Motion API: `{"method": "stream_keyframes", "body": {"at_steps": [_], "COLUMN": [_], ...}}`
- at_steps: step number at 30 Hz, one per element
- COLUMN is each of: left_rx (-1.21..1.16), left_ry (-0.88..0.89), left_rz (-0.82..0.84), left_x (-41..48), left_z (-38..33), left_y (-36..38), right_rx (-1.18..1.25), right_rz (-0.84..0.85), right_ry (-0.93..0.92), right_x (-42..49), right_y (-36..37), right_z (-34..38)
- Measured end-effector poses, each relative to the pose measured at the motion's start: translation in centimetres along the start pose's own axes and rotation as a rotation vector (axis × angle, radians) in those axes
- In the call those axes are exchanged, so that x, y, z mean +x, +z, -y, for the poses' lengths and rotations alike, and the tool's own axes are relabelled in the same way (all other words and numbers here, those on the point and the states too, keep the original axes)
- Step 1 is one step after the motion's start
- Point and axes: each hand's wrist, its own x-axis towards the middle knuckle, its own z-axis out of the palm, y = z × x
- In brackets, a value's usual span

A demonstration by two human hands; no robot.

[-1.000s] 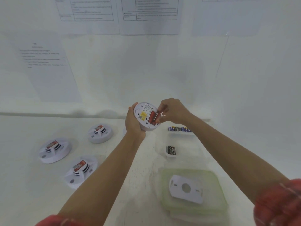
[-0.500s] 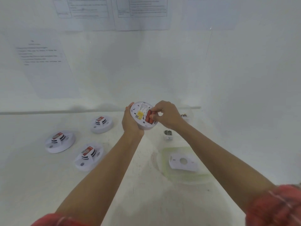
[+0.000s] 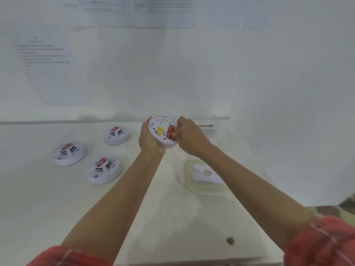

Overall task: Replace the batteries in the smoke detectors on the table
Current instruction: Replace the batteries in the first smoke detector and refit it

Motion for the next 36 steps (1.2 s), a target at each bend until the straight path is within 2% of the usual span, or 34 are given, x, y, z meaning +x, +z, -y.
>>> {"method": "stream_keyframes", "body": {"at_steps": [4, 7, 9, 12, 15, 19, 24, 27, 31, 33, 36], "left_rx": [0.008, 0.013, 0.002, 0.016, 0.041, 0.011, -0.005, -0.028, -0.013, -0.002, -0.001], "left_ry": [-0.015, -0.002, -0.017, -0.045, -0.034, -0.054, -0.083, -0.103, -0.124, -0.099, -0.056], "left_rz": [-0.009, 0.001, 0.057, 0.055, 0.087, 0.163, 0.165, 0.192, 0.169, 0.15, 0.143], "left_x": [-1.1, -1.4, -1.7, -3.0, -3.0, -3.6, -3.8, -4.3, -3.7, -3.3, -3.6], "left_z": [0.5, 0.2, 0.0, -0.1, 0.4, -0.2, -0.5, -0.8, -0.9, -0.9, -0.9], "left_y": [-1.8, -3.6, -4.3, -4.2, -4.6, -4.1, -4.5, -4.3, -4.5, -4.4, -3.4], "right_rx": [0.076, 0.301, 0.226, 0.013, -0.002, 0.009, 0.049, 0.101, 0.38, 0.504, 0.553], "right_rz": [0.198, 0.136, 0.192, 0.436, 0.533, 0.485, 0.453, 0.306, 0.037, -0.006, -0.018], "right_ry": [-0.05, 0.074, 0.158, 0.208, 0.242, 0.234, 0.232, 0.259, 0.16, 0.079, 0.012], "right_x": [-1.7, -3.1, -3.9, -5.4, -6.8, -7.3, -7.5, -7.2, -5.6, -4.9, -4.0], "right_y": [0.5, -1.0, -2.0, -1.7, -0.1, 0.9, 0.6, -1.4, -4.3, -4.3, -2.6], "right_z": [-0.7, -2.4, -3.8, -4.8, -5.7, -6.3, -6.6, -5.7, -1.6, 1.1, 3.2]}}
